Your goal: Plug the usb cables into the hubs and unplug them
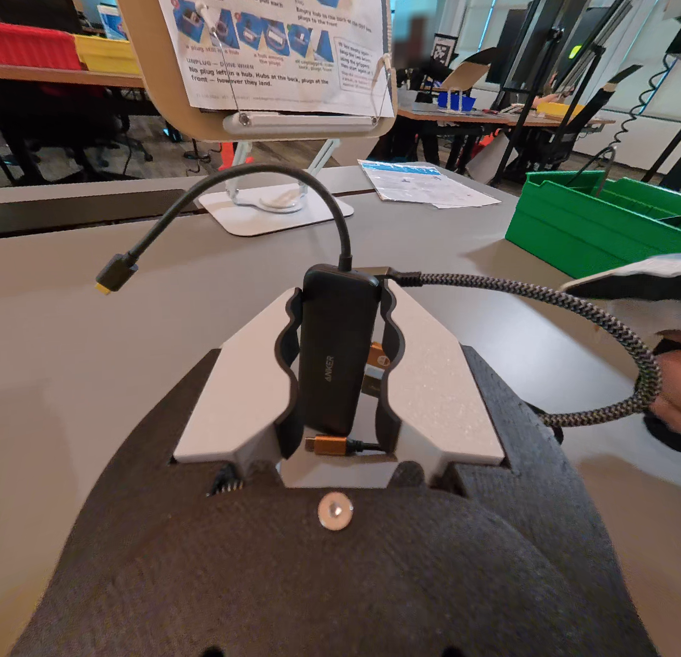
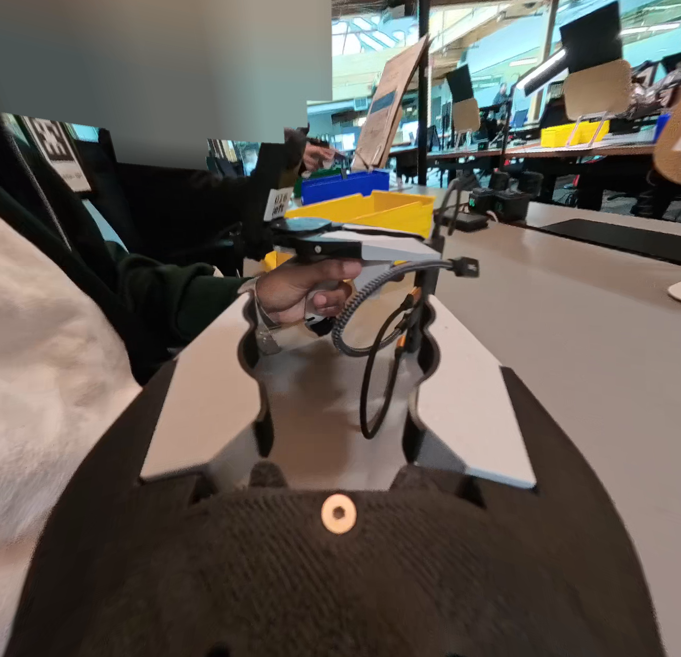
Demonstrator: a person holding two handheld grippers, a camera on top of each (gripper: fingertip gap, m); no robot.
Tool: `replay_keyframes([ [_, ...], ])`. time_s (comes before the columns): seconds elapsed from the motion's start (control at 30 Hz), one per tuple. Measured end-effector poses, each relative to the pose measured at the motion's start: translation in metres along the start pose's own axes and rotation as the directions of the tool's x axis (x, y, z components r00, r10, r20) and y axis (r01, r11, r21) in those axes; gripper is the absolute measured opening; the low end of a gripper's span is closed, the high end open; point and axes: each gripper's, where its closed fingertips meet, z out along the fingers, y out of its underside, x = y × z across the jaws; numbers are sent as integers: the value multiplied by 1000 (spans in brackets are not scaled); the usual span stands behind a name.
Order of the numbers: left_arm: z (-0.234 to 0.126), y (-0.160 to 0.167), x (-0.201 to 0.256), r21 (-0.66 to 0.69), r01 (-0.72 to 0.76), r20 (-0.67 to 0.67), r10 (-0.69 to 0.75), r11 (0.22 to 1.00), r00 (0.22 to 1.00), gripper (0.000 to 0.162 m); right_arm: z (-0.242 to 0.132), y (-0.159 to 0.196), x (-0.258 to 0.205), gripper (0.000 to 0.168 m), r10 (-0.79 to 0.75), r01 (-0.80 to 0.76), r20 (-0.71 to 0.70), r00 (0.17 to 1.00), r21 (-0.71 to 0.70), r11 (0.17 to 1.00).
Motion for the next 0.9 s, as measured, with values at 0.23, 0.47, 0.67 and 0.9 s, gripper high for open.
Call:
replay_keyframes([
  [0.23,-1,4,37,1,11,-107,-11,1000,994,43,21,64,17,102,-44,8,-105,993,-316,949],
  [0.47,-3,4,46,16,-35,-141,37,999,989,43,14,65,12,17,142,-150,-48,989,-311,939],
  [0.67,-1,10,52,13,-22,-186,24,1000,982,42,-1,55,23,1,338,-336,-32,940,-228,914],
  [0.9,0,18,61,-27,76,-325,-80,997,942,35,-21,20,33,0,444,-442,59,894,-35,896],
])
